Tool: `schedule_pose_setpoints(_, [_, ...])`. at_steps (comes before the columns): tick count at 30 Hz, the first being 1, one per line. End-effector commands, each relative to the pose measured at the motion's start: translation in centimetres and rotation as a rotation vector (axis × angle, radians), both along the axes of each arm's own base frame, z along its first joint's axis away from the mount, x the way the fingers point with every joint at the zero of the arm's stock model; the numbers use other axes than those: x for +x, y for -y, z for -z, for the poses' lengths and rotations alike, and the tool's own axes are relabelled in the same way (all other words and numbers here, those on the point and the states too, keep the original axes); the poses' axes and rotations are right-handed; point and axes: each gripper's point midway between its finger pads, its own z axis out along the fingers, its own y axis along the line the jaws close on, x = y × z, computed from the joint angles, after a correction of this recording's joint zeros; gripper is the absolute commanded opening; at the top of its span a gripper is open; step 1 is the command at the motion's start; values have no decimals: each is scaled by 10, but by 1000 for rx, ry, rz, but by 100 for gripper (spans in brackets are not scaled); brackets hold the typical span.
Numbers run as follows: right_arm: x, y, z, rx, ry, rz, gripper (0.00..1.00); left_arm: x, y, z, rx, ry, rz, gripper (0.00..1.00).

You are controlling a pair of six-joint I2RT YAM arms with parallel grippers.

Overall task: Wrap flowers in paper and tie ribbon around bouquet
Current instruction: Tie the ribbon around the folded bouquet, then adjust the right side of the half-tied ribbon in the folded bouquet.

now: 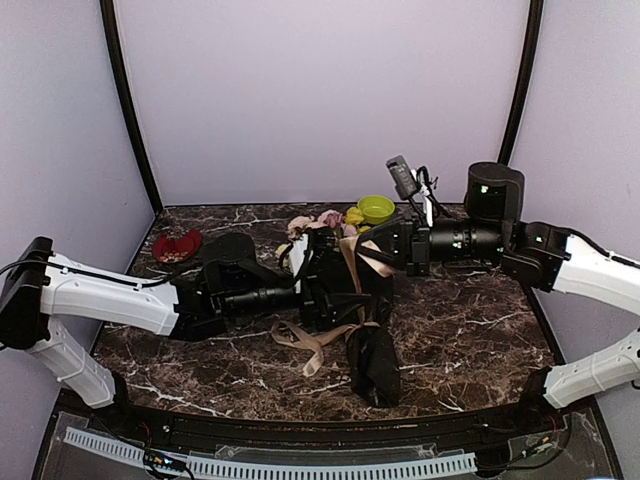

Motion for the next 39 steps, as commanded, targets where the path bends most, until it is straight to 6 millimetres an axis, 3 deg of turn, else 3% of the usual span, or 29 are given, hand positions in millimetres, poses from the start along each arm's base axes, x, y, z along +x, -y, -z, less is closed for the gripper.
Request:
schedule_pose_setpoints(1, [-7, -9, -28, 85, 78, -39, 0, -4, 14, -19, -74, 63, 45, 77])
schedule_pose_setpoints(2, [-6, -10, -25, 80, 75, -38, 0, -4, 16, -16, -79, 53, 50, 70])
schedule_pose_setpoints(3, [-6, -10, -22, 74, 72, -38, 0, -1, 17, -15, -87, 43, 39, 53])
schedule_pose_setpoints(4, [-6, -9, -19, 65, 68, -36, 0, 3, 16, -14, -94, 31, 15, 25])
schedule_pose_setpoints(5, [-6, -8, -14, 53, 63, -31, 0, 9, 14, -12, -102, 15, -22, 4])
schedule_pose_setpoints(6, [-5, -6, -9, 38, 56, -18, 2, 12, 12, -11, -111, 0, -45, 0])
schedule_pose_setpoints(8, [2, 3, 5, -12, 45, 52, 22, 13, 8, -14, -141, -5, -58, 0])
schedule_pose_setpoints(10, [13, 18, 24, -74, 30, 149, 33, 16, 3, -18, -174, -11, -88, 0])
schedule_pose_setpoints(13, [18, 38, 60, -138, -27, 240, 43, 33, -3, -20, -192, -12, -190, 0])
schedule_pose_setpoints(14, [15, 43, 81, -164, -62, 249, 44, 39, -5, -20, -193, -10, -225, 0])
schedule_pose_setpoints(17, [-1, 43, 123, -177, -180, 195, 37, 50, -6, -17, -180, 3, -285, 0])
schedule_pose_setpoints(19, [-14, 35, 147, -152, -265, 128, 28, 47, -3, -15, -182, 4, -263, 0])
schedule_pose_setpoints(20, [-16, 31, 159, -144, -257, 117, 28, 45, -1, -15, -191, -2, -249, 0])
schedule_pose_setpoints(22, [-30, 19, 172, -109, -317, 30, 21, 42, 1, -17, -210, -18, -223, 0])
schedule_pose_setpoints(31, [-19, 2, 254, -239, -387, 33, 14, 21, 13, -45, -285, -1, -105, 0])
schedule_pose_setpoints(39, [-28, 14, 328, -357, -545, 66, 9, -3, 21, -73, -353, 28, -35, 0])
